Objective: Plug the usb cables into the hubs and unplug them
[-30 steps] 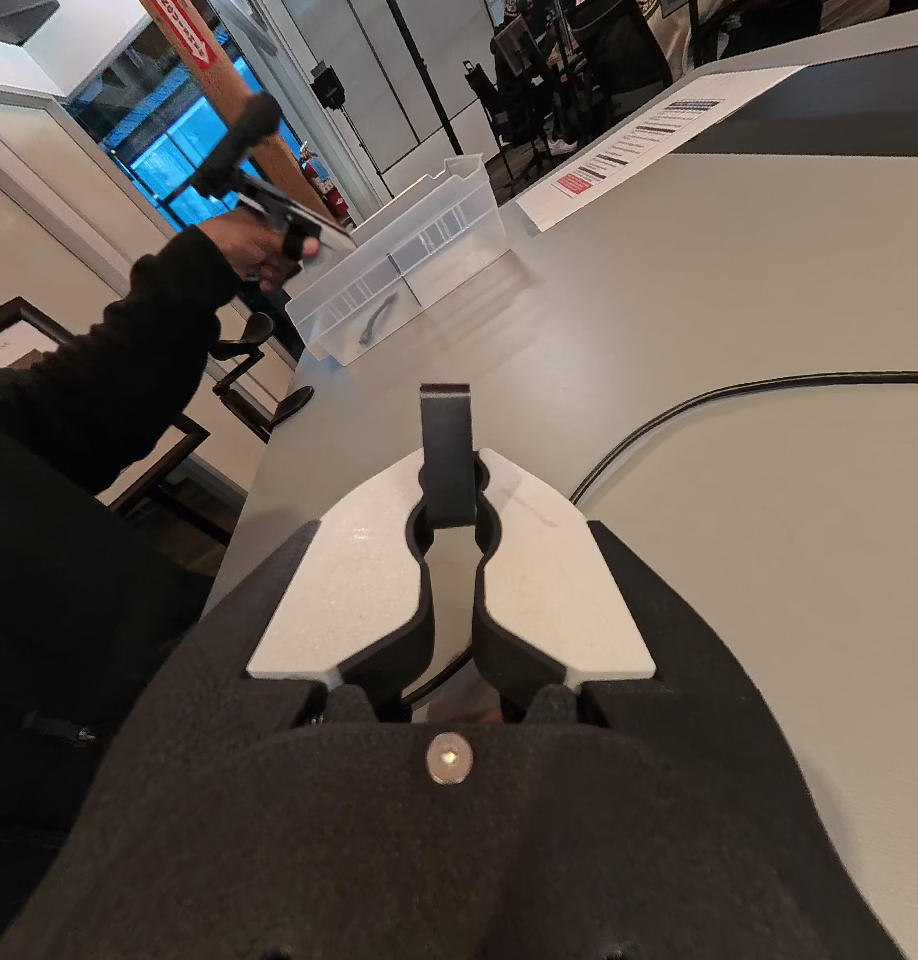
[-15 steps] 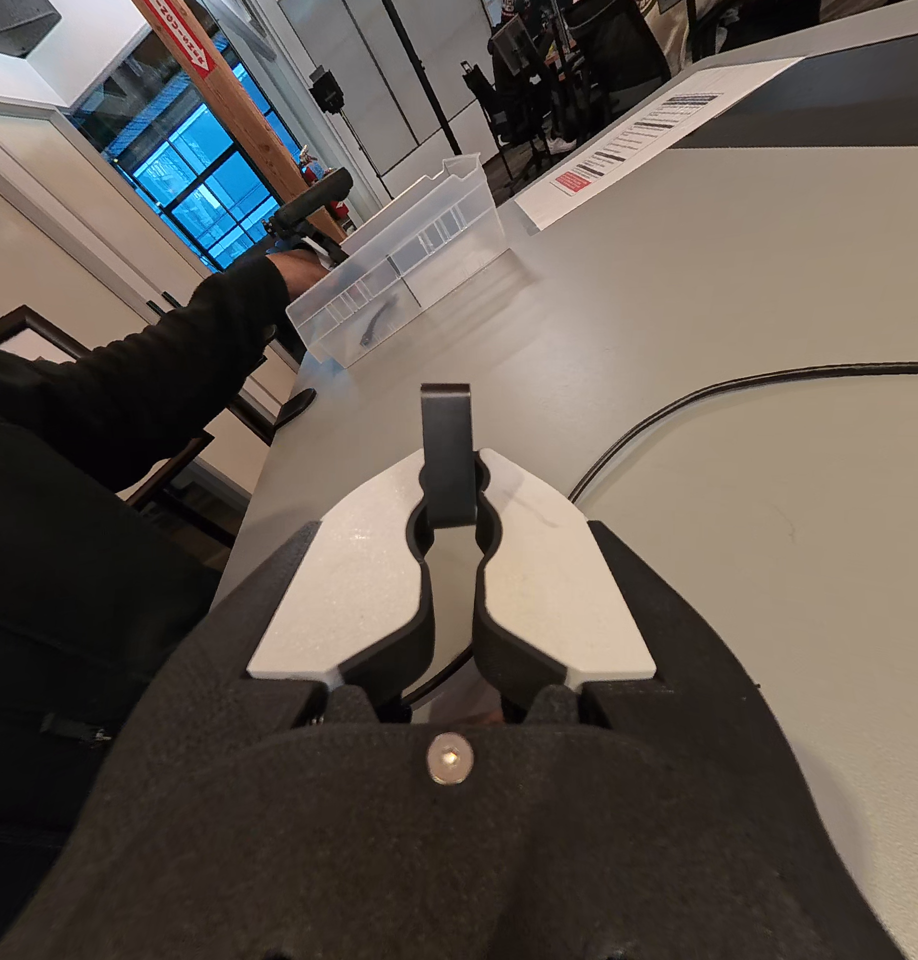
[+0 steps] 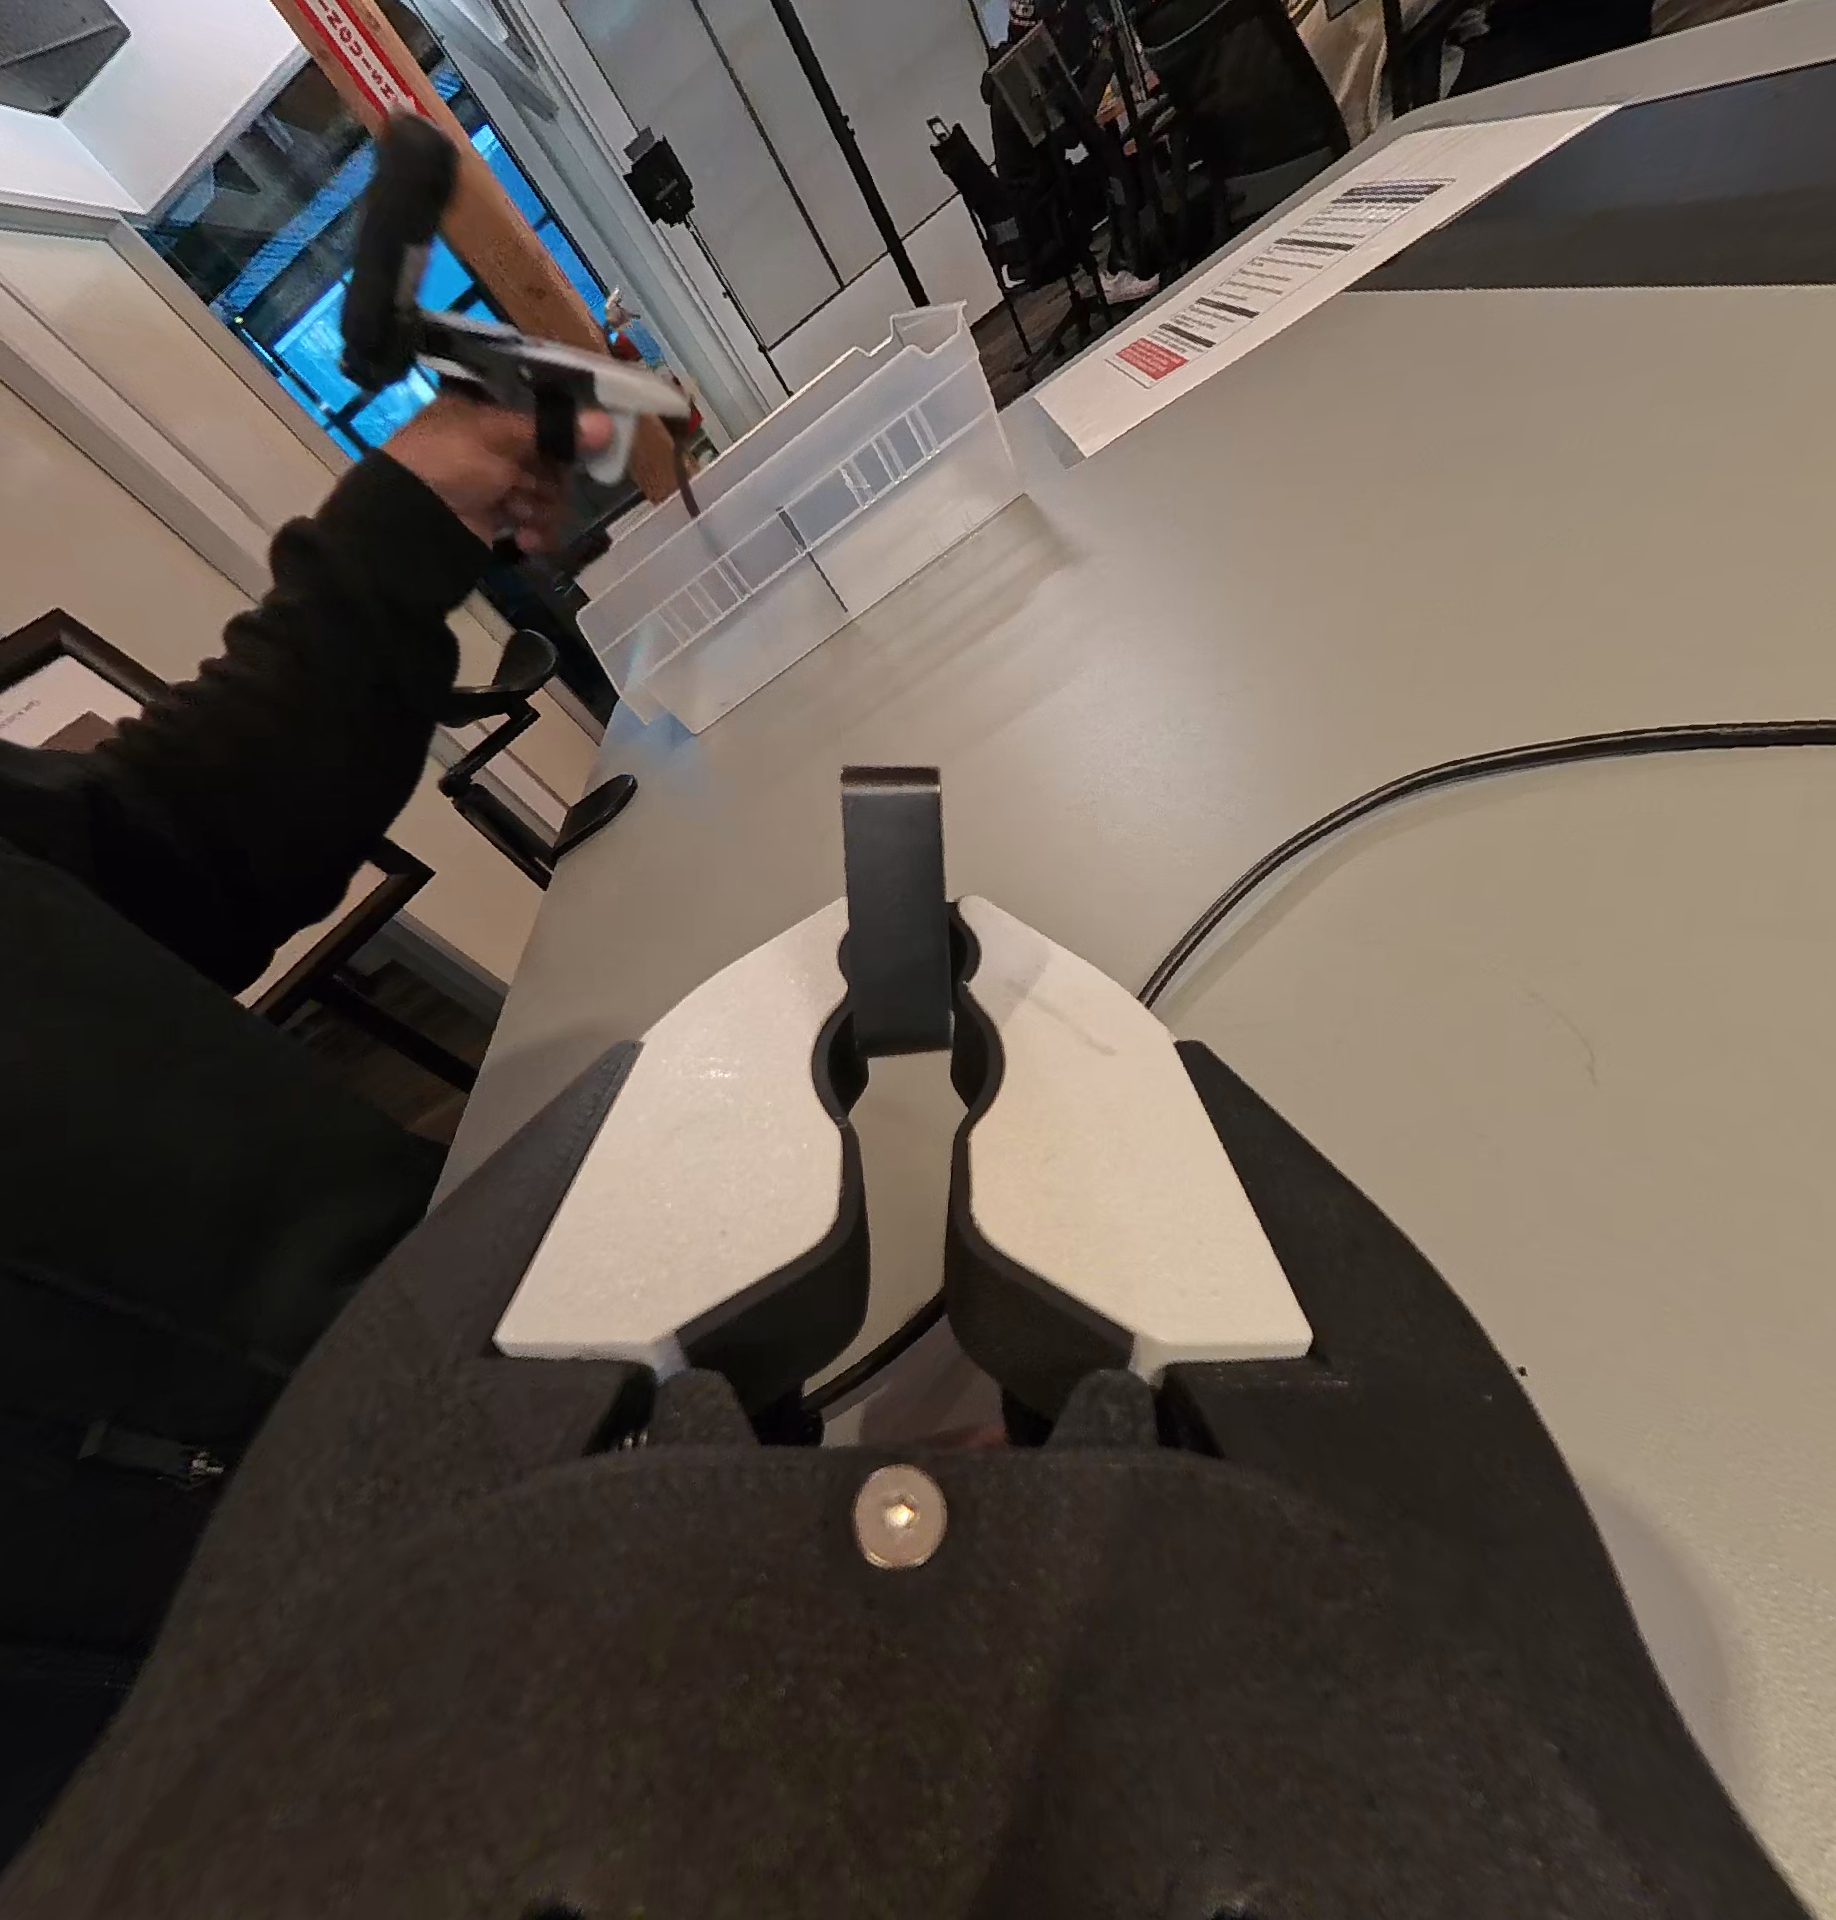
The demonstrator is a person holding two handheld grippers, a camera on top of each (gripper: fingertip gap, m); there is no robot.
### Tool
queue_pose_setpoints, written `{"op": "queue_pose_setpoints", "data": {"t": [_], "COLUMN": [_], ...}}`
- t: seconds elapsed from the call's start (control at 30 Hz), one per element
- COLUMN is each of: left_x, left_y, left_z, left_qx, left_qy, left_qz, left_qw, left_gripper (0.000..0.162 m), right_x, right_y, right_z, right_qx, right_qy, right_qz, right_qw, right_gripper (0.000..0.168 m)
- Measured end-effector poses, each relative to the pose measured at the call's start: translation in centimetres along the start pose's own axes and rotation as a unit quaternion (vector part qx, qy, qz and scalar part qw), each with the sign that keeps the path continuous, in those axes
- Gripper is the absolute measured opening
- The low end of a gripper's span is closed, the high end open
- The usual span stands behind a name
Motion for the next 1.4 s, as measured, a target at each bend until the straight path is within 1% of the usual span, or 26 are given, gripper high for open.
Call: {"op": "queue_pose_setpoints", "data": {"t": [0.03, 0.07, 0.13, 0.2, 0.23, 0.27, 0.33, 0.37, 0.43, 0.53, 0.6, 0.67, 0.7, 0.77, 0.87, 0.97, 1.17, 1.4], "left_x": [1.6, 3.7, 8.1, 13.3, 15.9, 18.5, 23.4, 25.5, 29.0, 33.0, 34.6, 35.5, 35.9, 36.3, 36.7, 37.6, 39.5, 40.3], "left_y": [-1.2, -2.5, -4.7, -6.5, -7.2, -7.6, -8.1, -8.2, -8.6, -8.2, -7.6, -7.1, -6.8, -6.2, -5.7, -4.9, -3.6, -2.7], "left_z": [-1.6, -3.0, -4.7, -5.1, -4.7, -4.1, -2.2, -0.9, 2.2, 6.4, 8.0, 9.1, 9.5, 10.0, 10.4, 10.8, 10.6, 10.7], "left_qx": [0.036, 0.075, 0.12, 0.167, 0.178, 0.195, 0.235, 0.253, 0.275, 0.305, 0.333, 0.333, 0.323, 0.312, 0.319, 0.315, 0.272, 0.264], "left_qy": [0.002, 0.009, 0.032, 0.077, 0.106, 0.138, 0.217, 0.268, 0.34, 0.386, 0.425, 0.454, 0.465, 0.465, 0.473, 0.475, 0.512, 0.483], "left_qz": [0.035, 0.077, 0.147, 0.239, 0.279, 0.325, 0.392, 0.409, 0.395, 0.401, 0.397, 0.396, 0.403, 0.421, 0.407, 0.397, 0.41, 0.451], "left_qw": [0.999, 0.994, 0.981, 0.953, 0.938, 0.915, 0.863, 0.835, 0.808, 0.773, 0.742, 0.725, 0.719, 0.714, 0.714, 0.719, 0.704, 0.702], "left_gripper": [0.018, 0.018, 0.018, 0.018, 0.018, 0.018, 0.019, 0.019, 0.019, 0.019, 0.019, 0.018, 0.018, 0.019, 0.018, 0.018, 0.019, 0.019], "right_x": [0.0, 0.0, 0.0, 0.0, 0.1, 0.1, 0.3, 0.4, 0.8, 1.2, 1.2, 1.1, 1.1, 1.1, 1.0, 0.7, 0.3, -0.4], "right_y": [0.0, 0.1, 0.1, 0.2, 0.3, 0.3, 0.4, 0.4, 0.5, 0.8, 0.9, 1.0, 1.0, 1.0, 1.0, 1.0, 1.0, 1.1], "right_z": [0.0, -0.1, -0.3, -0.6, -0.8, -0.9, -1.3, -1.5, -1.6, -1.5, -1.2, -1.1, -1.1, -1.1, -1.2, -1.0, -0.9, -0.4], "right_qx": [-0.003, -0.008, -0.016, -0.026, -0.03, -0.032, -0.035, -0.039, -0.049, -0.075, -0.089, -0.094, -0.095, -0.093, -0.085, -0.089, -0.095, -0.109], "right_qy": [-0.004, -0.008, -0.018, -0.026, -0.03, -0.034, -0.04, -0.041, -0.035, -0.027, -0.022, -0.022, -0.023, -0.027, -0.031, -0.029, -0.022, 0.006], "right_qz": [0.0, 0.0, -0.008, -0.016, -0.019, -0.02, -0.019, -0.017, -0.001, 0.022, 0.022, 0.019, 0.019, 0.019, 0.01, -0.004, -0.022, -0.06], "right_qw": [1.0, 1.0, 1.0, 0.999, 0.999, 0.999, 0.998, 0.998, 0.998, 0.997, 0.996, 0.995, 0.995, 0.995, 0.996, 0.996, 0.995, 0.992], "right_gripper": [0.01, 0.01, 0.01, 0.01, 0.01, 0.01, 0.01, 0.01, 0.01, 0.01, 0.01, 0.01, 0.01, 0.01, 0.01, 0.01, 0.01, 0.011]}}
Point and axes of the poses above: each gripper's, where its closed fingertips meet, z out along the fingers, y out of its underside, x = y × z across the jaws, the point moved 9 cm from there along -z, back along the fingers, and after that the axes turned 14 degrees about -x, right-handed, at the moved point
